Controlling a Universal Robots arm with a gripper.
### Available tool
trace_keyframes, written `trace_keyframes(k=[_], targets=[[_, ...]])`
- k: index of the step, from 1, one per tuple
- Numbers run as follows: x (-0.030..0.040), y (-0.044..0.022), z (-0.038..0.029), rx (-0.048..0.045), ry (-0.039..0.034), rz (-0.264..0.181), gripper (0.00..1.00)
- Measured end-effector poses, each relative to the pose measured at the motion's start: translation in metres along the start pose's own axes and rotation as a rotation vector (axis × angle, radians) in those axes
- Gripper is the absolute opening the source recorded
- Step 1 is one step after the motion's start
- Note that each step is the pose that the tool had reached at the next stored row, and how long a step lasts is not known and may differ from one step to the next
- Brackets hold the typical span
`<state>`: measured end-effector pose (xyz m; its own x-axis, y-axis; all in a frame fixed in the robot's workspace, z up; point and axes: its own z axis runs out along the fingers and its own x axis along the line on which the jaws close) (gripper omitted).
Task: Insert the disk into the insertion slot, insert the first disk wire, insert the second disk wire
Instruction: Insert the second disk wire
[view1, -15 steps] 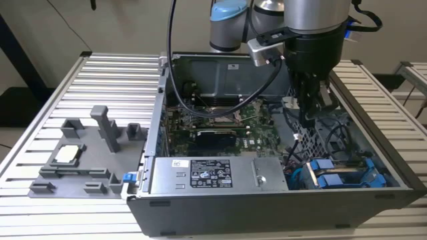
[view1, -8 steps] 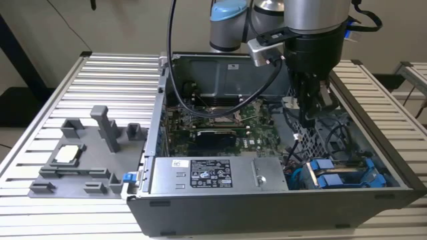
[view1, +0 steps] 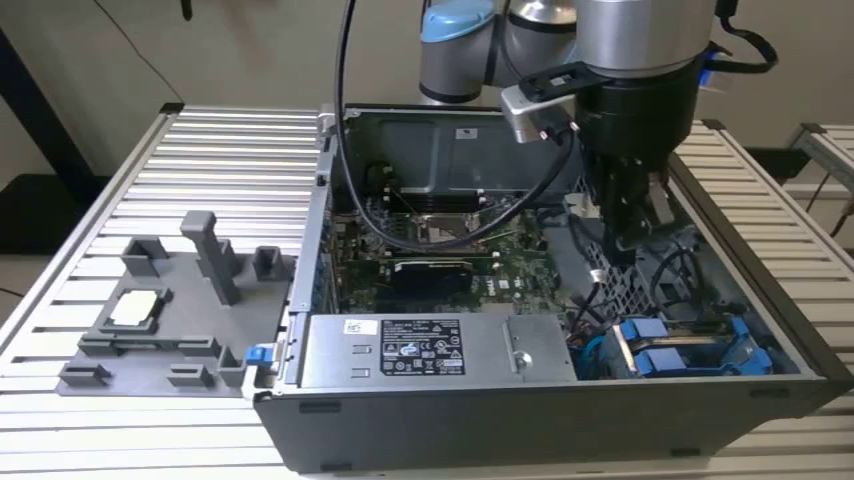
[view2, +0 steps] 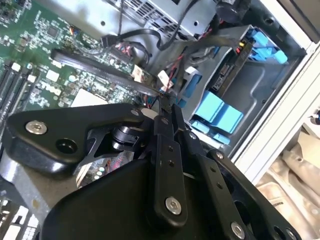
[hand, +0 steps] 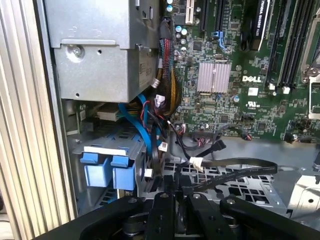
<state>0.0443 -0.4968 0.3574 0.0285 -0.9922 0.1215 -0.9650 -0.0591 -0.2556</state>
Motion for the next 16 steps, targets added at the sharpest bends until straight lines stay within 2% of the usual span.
trace_keyframes(k=[2,3,11,13,16], targets=[[0.007,-0.001,0.0015,-0.0047,-0.0005,0.0,0.16],[0.0156,-0.0024,0.0032,-0.0107,-0.0011,-0.001,0.16],[0.0435,-0.0084,0.0089,-0.0355,-0.0026,-0.004,0.16],[0.0488,-0.0108,0.0105,-0.041,-0.0035,-0.004,0.16],[0.0501,-0.0162,0.0126,-0.0469,-0.0054,-0.004,0.16]])
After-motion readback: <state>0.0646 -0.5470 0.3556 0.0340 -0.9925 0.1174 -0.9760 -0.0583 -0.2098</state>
